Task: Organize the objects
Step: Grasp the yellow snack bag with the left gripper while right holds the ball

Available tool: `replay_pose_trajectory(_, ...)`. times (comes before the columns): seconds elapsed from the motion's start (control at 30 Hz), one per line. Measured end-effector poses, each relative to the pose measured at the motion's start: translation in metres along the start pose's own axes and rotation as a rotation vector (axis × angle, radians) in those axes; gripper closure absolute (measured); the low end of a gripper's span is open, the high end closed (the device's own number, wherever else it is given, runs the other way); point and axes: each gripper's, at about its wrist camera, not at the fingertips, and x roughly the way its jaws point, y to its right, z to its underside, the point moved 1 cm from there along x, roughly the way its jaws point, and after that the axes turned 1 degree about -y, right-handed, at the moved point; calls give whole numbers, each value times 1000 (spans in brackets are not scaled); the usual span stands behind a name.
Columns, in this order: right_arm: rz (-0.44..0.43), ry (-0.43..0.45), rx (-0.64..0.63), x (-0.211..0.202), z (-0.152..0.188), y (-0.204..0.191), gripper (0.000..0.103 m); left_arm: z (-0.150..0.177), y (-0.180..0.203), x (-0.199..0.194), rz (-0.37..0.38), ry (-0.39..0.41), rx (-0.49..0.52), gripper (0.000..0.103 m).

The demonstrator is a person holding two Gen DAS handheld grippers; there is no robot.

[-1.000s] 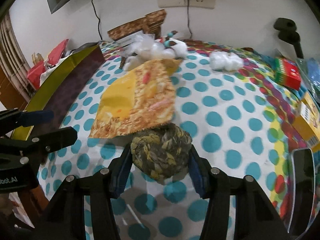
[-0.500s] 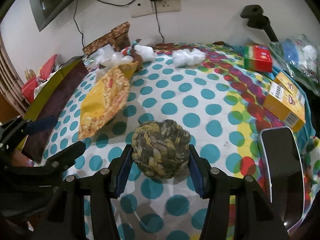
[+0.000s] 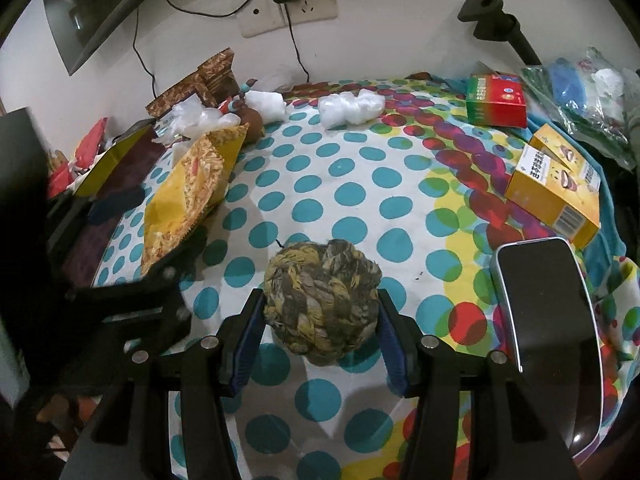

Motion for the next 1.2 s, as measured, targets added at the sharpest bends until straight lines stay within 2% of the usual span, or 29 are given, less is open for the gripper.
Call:
replay_pose_trajectory(0.17,-10,-8,6,2,1,2,53,-6,-4,5,18,35,6,32)
replay_pose_trajectory(0.27,-11,-6,6,2,0,2,53,-6,-3,6,-12,44,14,32)
replay_pose_trajectory(0.4,-12,-6,6,2,0,1,53,-5,-2,6,-18,38,11,37)
replay_pose_trajectory(0.47,-13,-5,4,2,0,2,53,-3,0,5,-2,33,17,58)
replay_pose_trajectory(0.5,-13,-6,7,2,0,2,53,-2,1,5,-5,26,15,62)
replay_pose_trajectory(0.53,-13,-6,6,2,0,2,53,-2,2,6,-6,18,13,71)
replay_pose_trajectory(0.7,-14,-5,9,3,0,3,52,2,0,7,-14,0,-15,77)
replay_pose_trajectory(0.8,-13,-5,5,3,-1,3,52,4,0,2,-34,13,-9,92)
replay_pose_trajectory(0.9,-13,-4,5,3,0,4,52,5,1,-4,-53,34,4,94)
replay_pose_trajectory(1.2,-10,2,0,3,-2,3,52,1,-11,-24,-18,71,-52,96)
